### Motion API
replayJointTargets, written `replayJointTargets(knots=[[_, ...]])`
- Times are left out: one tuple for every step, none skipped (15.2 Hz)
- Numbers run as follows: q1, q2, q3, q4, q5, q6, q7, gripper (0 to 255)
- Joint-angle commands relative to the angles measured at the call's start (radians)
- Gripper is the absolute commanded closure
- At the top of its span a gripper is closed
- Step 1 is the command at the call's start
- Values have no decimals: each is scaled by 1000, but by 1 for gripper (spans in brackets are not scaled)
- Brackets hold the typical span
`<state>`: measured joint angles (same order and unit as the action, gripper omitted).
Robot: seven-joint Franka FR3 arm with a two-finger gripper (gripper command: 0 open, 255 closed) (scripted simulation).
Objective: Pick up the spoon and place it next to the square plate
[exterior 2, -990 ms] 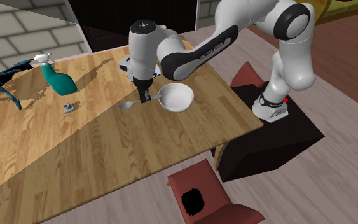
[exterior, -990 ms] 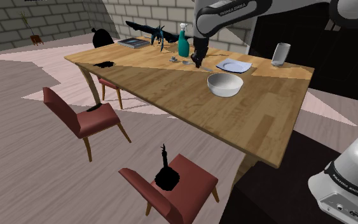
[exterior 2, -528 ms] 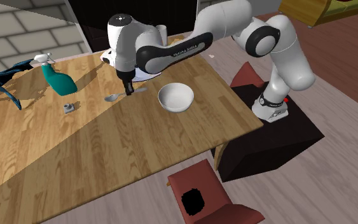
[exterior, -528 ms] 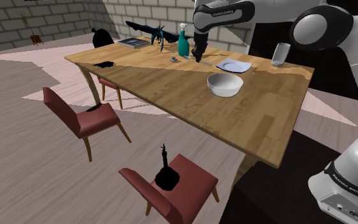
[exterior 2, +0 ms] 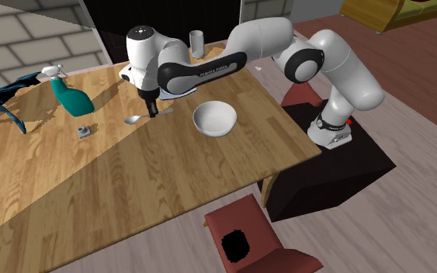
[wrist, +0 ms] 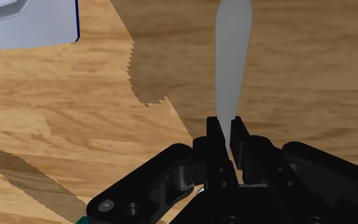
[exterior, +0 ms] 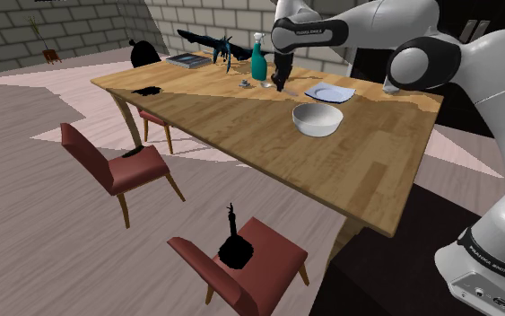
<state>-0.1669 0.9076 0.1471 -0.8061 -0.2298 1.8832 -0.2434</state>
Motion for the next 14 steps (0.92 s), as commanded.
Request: replayJointTargets(knots=[[-4,-6,0,-37,-1,32,4,255],[-5,-7,0,-53,-2,46,7,255],[-6,-8,0,-68,-3,60,9,255],[-7,-8,-1,-81,-4,73,11,255],[-8,-7,-1,-94,-5,86,13,255],[-9,-6,-1,-106,-5,99,15,255],[-10,-5,-2,-117,-6,111,17,255],[-10,-3,-2,-127,-7,123,19,255],[-11,-1,-2,-137,-8,134,21,255],[-11,1,-3,-144,-9,143,22,255],[-12,0,-3,-145,-9,143,22,255],[-11,1,-3,-144,-9,143,22,255],[-11,1,-3,-144,-9,143,22,255],[-11,1,-3,-144,-9,143,22,255]])
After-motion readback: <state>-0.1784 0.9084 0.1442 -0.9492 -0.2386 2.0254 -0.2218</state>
